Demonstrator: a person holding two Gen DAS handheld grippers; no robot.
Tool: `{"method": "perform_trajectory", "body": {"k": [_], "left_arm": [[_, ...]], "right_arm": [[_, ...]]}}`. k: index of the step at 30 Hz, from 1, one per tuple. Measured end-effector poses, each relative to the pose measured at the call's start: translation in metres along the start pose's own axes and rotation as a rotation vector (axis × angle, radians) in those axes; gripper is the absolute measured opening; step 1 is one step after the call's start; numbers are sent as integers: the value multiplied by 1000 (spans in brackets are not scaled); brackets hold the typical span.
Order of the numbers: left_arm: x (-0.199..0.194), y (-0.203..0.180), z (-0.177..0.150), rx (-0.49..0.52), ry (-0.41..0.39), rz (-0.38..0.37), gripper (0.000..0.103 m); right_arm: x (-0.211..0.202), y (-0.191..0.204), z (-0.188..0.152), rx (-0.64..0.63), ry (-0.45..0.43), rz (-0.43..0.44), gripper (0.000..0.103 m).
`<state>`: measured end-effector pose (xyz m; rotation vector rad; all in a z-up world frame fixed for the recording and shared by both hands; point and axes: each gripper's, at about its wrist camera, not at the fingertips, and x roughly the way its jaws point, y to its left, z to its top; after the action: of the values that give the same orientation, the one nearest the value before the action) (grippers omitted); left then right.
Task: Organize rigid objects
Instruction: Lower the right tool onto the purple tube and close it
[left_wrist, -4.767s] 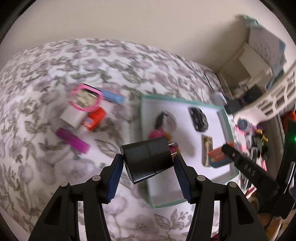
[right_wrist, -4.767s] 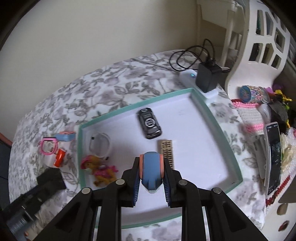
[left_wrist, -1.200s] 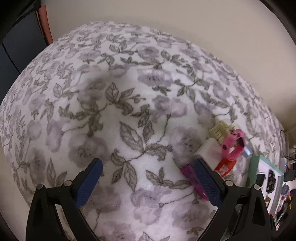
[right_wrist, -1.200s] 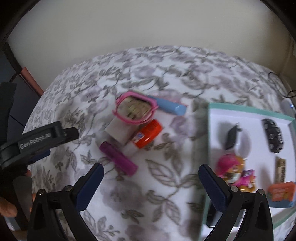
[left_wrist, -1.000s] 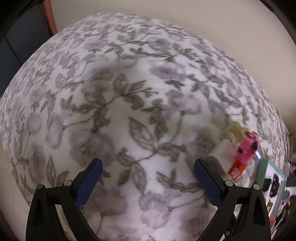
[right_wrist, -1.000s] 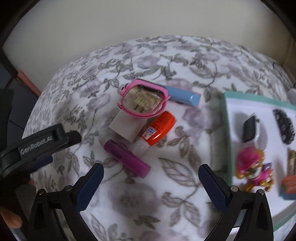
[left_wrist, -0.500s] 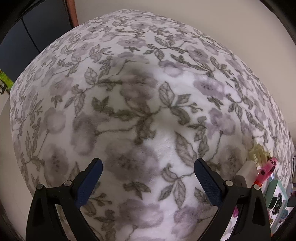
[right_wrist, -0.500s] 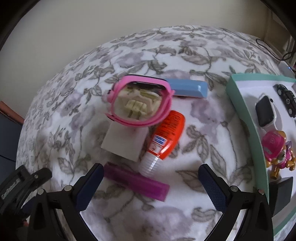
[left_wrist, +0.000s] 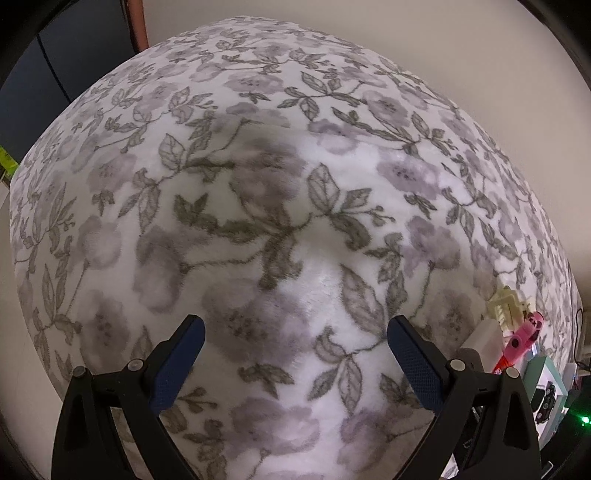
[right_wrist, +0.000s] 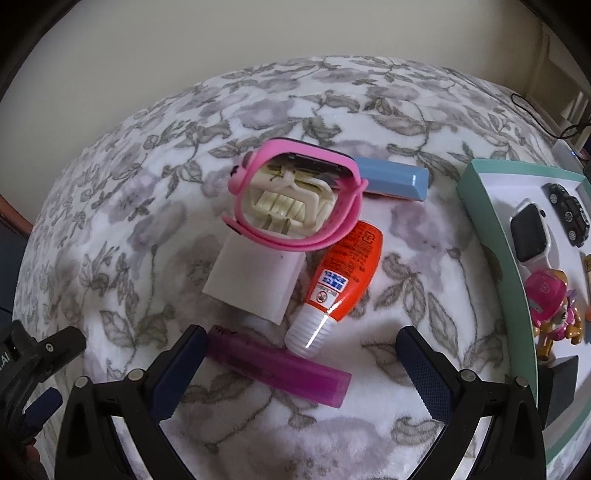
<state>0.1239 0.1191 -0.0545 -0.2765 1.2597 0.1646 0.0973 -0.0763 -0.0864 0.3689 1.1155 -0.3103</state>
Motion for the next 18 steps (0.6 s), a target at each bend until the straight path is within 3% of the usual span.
{"method": "perform_trajectory", "body": {"k": [4, 11, 18], "left_arm": [[-3, -3, -1, 15, -9, 5, 99], [-3, -5, -2, 26, -13, 20, 99], [-4, -8, -2, 33, -16, 16, 99]], "right_arm": [[3, 5, 2, 2, -12, 1, 103], [11, 21, 2, -34, -15, -70, 103], [10, 16, -2, -73, 29, -59, 103]]}}
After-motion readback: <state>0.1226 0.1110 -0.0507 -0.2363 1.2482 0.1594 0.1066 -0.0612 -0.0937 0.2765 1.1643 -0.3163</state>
